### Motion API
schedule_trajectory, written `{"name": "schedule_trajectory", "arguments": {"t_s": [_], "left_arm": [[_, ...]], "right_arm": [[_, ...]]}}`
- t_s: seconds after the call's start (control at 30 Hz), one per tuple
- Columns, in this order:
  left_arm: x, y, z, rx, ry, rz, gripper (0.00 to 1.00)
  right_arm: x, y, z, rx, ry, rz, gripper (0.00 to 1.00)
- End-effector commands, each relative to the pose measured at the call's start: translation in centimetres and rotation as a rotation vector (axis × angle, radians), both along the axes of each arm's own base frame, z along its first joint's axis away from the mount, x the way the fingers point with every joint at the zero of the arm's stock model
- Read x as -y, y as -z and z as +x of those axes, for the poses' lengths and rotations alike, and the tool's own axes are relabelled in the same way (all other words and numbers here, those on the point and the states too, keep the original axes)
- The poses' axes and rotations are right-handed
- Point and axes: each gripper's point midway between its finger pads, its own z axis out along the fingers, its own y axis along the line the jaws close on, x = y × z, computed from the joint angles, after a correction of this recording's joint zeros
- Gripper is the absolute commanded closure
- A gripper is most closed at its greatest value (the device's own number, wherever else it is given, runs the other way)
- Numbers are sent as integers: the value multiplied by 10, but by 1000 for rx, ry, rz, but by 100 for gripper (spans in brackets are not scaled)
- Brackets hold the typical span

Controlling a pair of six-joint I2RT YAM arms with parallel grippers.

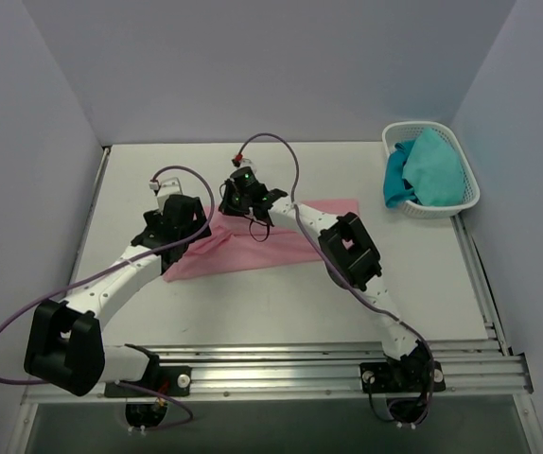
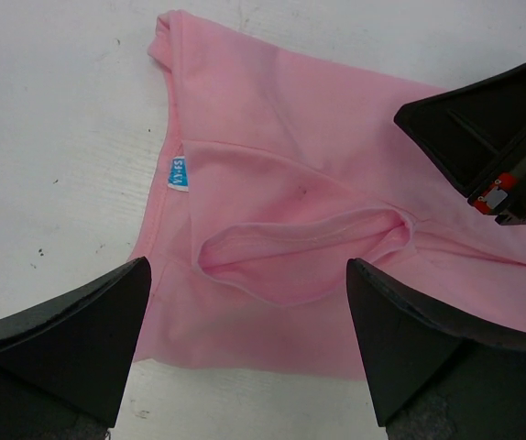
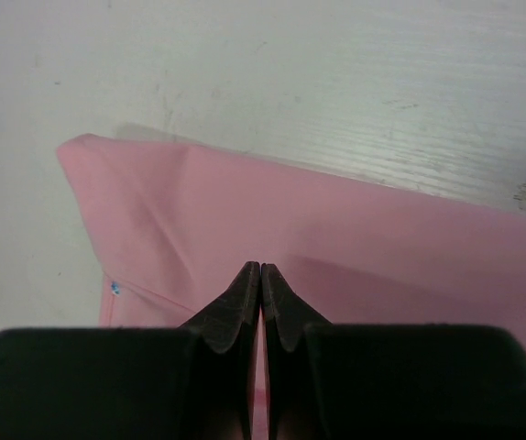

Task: Fold and stack the t-shirts
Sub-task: Fold the other side of the tshirt into a rectangle

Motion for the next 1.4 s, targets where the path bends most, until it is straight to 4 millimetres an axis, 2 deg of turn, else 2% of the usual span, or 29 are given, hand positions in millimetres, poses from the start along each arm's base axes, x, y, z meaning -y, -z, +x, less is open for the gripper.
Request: {"name": "schedule_trajectory", "arguments": {"t_s": [0.0,0.13,0.33,0.4,0.43,0.5,0.53,0.57,0.6,0.63,0.67,0.7,0.73,0.77,0.8,0.83,0.87,0.9,0.93,0.97,1.0,1.07,1.1,1.17,1.2,1.27,1.3,1.33,1.37], "left_arm": [[6,-8,7,52,-1,-37,4],[6,-7,7,49,-2,-37,4],[5,-8,5,56,-8,-48,4],[5,-8,4,56,-8,-51,4],[5,-8,4,56,-9,-52,4],[5,-7,3,55,-9,-51,4],[4,-7,3,51,-11,-50,4],[5,-7,3,51,-10,-51,4],[4,-7,3,51,-11,-50,4],[4,-6,2,51,-13,-49,3],[4,-7,2,52,-13,-50,3],[4,-6,2,51,-12,-52,3],[5,-6,3,55,-12,-56,3],[6,-6,3,54,-9,-59,3],[7,-4,4,52,-9,-61,3],[8,-4,4,52,-8,-66,3],[10,-4,4,53,-6,-68,3],[10,-3,4,49,-11,-73,2],[11,-2,3,50,-10,-76,2],[12,-2,3,52,-16,-81,2],[11,1,1,45,-29,-86,2],[14,7,-4,40,-80,-155,1],[19,9,-3,50,-83,-189,1],[25,26,-11,35,-112,-252,0],[27,34,-10,26,-123,-264,5],[23,44,-8,8,-175,-260,20],[20,58,-10,-38,-194,-228,39],[19,60,-6,-42,-211,-220,48],[18,56,3,-29,-226,-205,61]], "right_arm": [[-22,-27,-6,43,-47,43,100],[-25,-30,-13,45,-64,31,100],[-15,-31,-22,33,-60,3,100],[-8,-23,-29,15,-57,-18,100],[-4,-31,-30,24,-48,-19,100],[8,-19,-40,1,-38,-53,100],[12,-29,-44,10,-35,-50,100],[18,-26,-47,4,-30,-67,100],[29,-14,-56,-18,-28,-103,100],[37,-24,-59,-5,-17,-106,100],[45,-23,-62,-5,-2,-125,100],[57,-11,-73,-29,4,-157,100],[61,-26,-77,-10,11,-145,100],[65,-27,-82,-8,11,-146,100],[66,-40,-89,6,5,-139,100],[73,-33,-101,-9,0,-163,100],[76,-36,-107,-7,-4,-168,100],[80,-51,-110,28,14,-172,100],[89,-46,-118,18,20,-197,100],[91,-50,-121,27,25,-201,100],[95,-64,-123,51,37,-194,100],[103,-68,-131,54,42,-222,100],[106,-78,-132,73,50,-223,93],[113,-84,-138,86,56,-245,64],[117,-97,-140,109,66,-232,42],[126,-105,-143,126,89,-240,32],[132,-112,-146,137,94,-231,31],[136,-116,-149,142,97,-230,31],[139,-118,-151,148,98,-231,30]]}}
